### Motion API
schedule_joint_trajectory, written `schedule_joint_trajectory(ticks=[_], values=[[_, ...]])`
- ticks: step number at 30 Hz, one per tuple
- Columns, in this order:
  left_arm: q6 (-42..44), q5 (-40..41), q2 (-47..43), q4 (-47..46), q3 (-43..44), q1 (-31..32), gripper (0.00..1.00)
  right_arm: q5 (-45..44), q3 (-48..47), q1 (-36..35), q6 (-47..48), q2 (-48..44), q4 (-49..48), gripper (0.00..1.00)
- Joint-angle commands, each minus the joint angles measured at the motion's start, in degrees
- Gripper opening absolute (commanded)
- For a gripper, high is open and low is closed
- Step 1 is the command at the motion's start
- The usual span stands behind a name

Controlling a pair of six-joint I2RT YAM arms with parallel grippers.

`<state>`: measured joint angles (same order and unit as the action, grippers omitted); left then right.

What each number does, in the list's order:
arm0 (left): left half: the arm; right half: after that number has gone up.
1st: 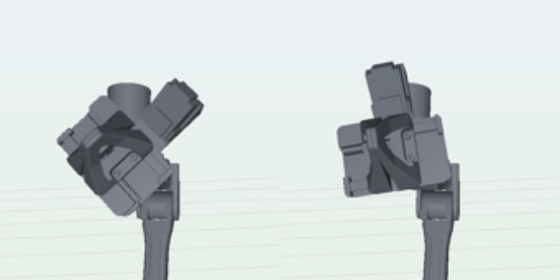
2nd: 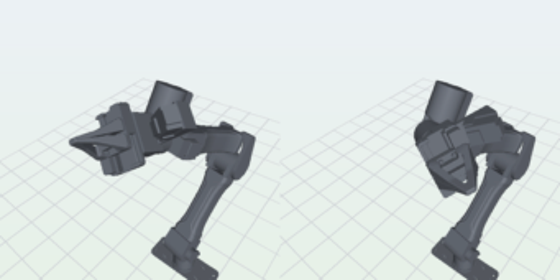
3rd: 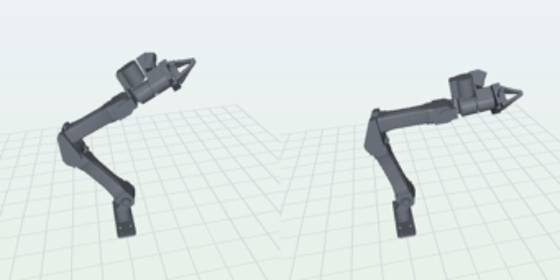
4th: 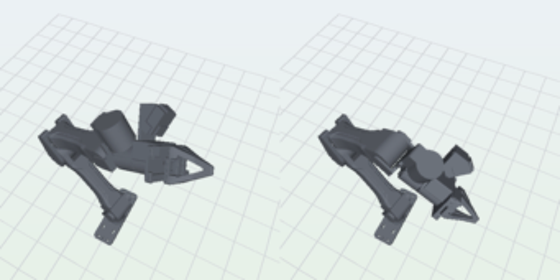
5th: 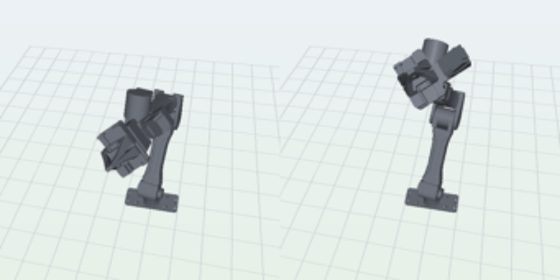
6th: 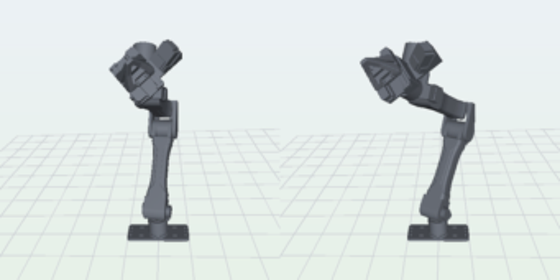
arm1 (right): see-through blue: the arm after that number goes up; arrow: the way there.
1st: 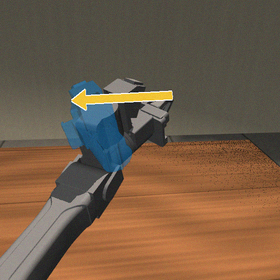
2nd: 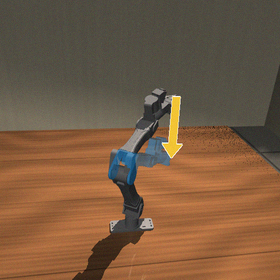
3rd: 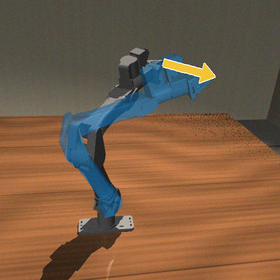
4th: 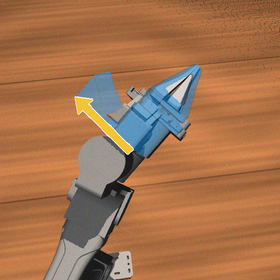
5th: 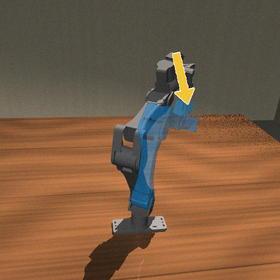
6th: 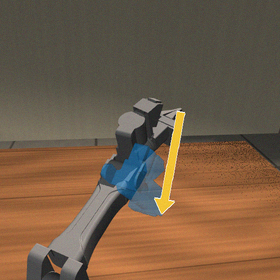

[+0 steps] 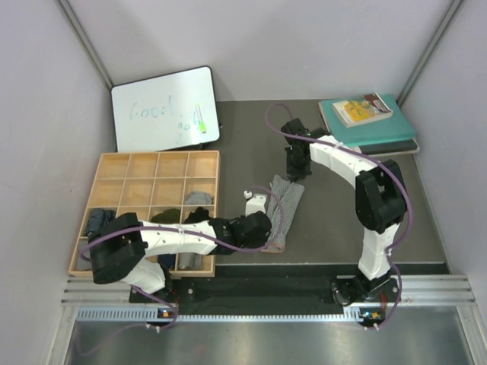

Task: Roll the underwear
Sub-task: Fold the underwear at the center of the board.

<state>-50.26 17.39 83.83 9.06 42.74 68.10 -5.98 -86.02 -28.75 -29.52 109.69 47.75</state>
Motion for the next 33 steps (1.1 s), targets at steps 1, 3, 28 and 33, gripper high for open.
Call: schedule_joint_trajectory(ticks=[1,3,28,33], values=[[-0.89,-0.69,-0.52,-1.41,-0.12,0.46,0.0,0.18,-3.72,-0.78,1.13,0.17,-0.46,0.18],[-0.8,-0.69,-0.25,-1.41,0.15,0.64,0.0,-1.4,-3.8,-2.09,1.13,-0.09,0.76,0.29],[-0.89,-0.07,0.1,-0.54,1.12,1.16,0.0,-6.23,-7.41,-4.91,0.25,8.17,6.48,0.31],[-0.89,0.37,-0.07,-0.18,1.2,1.34,0.0,-6.77,-7.94,-4.73,0.6,9.49,6.48,0.25]])
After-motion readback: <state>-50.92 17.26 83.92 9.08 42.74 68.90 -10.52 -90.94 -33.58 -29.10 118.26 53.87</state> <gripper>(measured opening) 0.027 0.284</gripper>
